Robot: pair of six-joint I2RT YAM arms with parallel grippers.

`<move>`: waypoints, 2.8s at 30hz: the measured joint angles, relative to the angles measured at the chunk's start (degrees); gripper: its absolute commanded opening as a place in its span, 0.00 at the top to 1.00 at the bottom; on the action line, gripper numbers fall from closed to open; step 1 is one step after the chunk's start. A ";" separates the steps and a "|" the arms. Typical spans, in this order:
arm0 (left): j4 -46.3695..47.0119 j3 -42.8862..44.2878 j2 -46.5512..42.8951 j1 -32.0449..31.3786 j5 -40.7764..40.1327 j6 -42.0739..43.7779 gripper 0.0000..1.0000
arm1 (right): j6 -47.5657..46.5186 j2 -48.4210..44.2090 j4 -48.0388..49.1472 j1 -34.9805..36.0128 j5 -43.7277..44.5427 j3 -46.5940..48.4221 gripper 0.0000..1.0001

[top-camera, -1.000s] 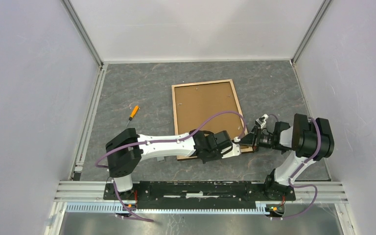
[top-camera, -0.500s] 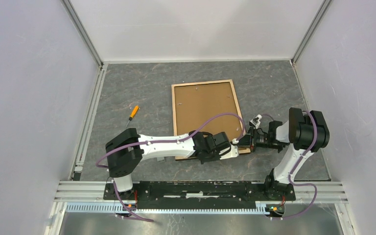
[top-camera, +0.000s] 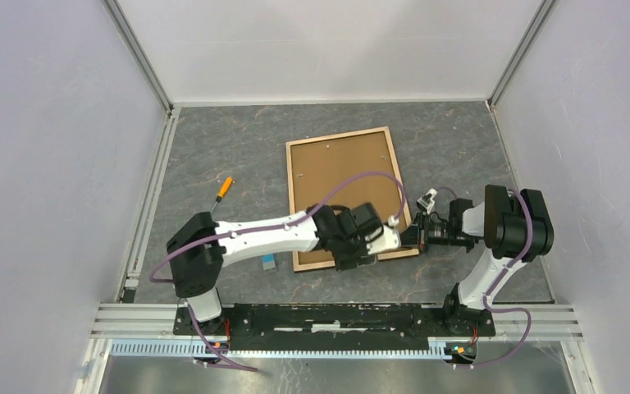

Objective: Take the photo out of the frame

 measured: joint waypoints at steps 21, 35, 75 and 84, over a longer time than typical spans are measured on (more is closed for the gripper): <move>-6.51 7.48 -15.58 24.52 13.55 -4.17 0.00 | -16.85 -13.29 -42.69 -1.57 15.91 23.23 1.00; -6.54 5.99 -19.52 31.91 15.02 -7.78 0.00 | -21.64 -13.88 -59.54 -1.92 32.24 55.54 1.00; -7.61 14.32 -23.04 59.91 15.26 -11.32 0.00 | -56.54 -39.56 -21.44 43.06 95.47 21.40 1.00; -4.96 9.57 -23.04 60.50 15.72 -12.98 0.00 | -58.86 -44.81 5.66 54.10 107.73 -6.54 1.00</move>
